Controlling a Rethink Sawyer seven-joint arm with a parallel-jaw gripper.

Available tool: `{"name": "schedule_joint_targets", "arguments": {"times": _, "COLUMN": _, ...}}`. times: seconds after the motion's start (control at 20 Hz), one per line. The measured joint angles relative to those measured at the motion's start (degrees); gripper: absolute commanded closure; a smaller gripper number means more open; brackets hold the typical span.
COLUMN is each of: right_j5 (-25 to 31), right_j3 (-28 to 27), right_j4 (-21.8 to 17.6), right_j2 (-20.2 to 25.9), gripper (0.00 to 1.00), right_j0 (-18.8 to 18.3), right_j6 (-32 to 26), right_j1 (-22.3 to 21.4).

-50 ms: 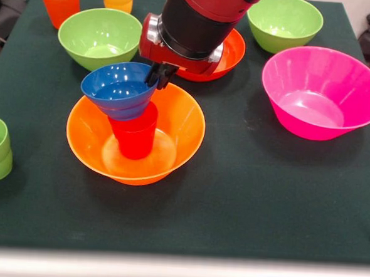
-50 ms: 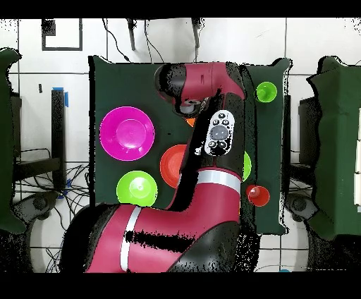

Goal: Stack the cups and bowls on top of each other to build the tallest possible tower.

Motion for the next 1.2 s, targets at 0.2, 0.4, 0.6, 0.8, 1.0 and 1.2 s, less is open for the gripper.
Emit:
{"name": "schedule_joint_targets", "arguments": {"times": 0.2, "right_j5": 0.0, "right_j3": 0.4, "right_j4": 0.1, "right_j2": 0.0, "gripper": 1.00, "right_j0": 0.0, "right_j6": 0.0, "right_j1": -0.3}}
{"name": "schedule_joint_targets", "arguments": {"times": 0.4, "right_j5": 0.0, "right_j3": 1.3, "right_j4": 0.1, "right_j2": 0.0, "gripper": 1.00, "right_j0": 0.0, "right_j6": 0.0, "right_j1": -0.9}}
{"name": "schedule_joint_targets", "arguments": {"times": 0.6, "right_j5": 0.0, "right_j3": 2.7, "right_j4": 0.1, "right_j2": 0.0, "gripper": 1.00, "right_j0": 0.0, "right_j6": 0.0, "right_j1": -1.7}}
{"name": "schedule_joint_targets", "arguments": {"times": 0.8, "right_j5": 0.0, "right_j3": 3.6, "right_j4": 0.1, "right_j2": 0.0, "gripper": 1.00, "right_j0": 0.0, "right_j6": 0.0, "right_j1": -2.0}}
{"name": "schedule_joint_targets", "arguments": {"times": 1.0, "right_j5": 0.0, "right_j3": 4.1, "right_j4": 0.1, "right_j2": 0.0, "gripper": 1.00, "right_j0": 0.0, "right_j6": 0.0, "right_j1": -2.1}}
{"name": "schedule_joint_targets", "arguments": {"times": 1.2, "right_j5": 0.0, "right_j3": 4.3, "right_j4": 0.1, "right_j2": 0.0, "gripper": 1.00, "right_j0": 0.0, "right_j6": 0.0, "right_j1": -2.1}}
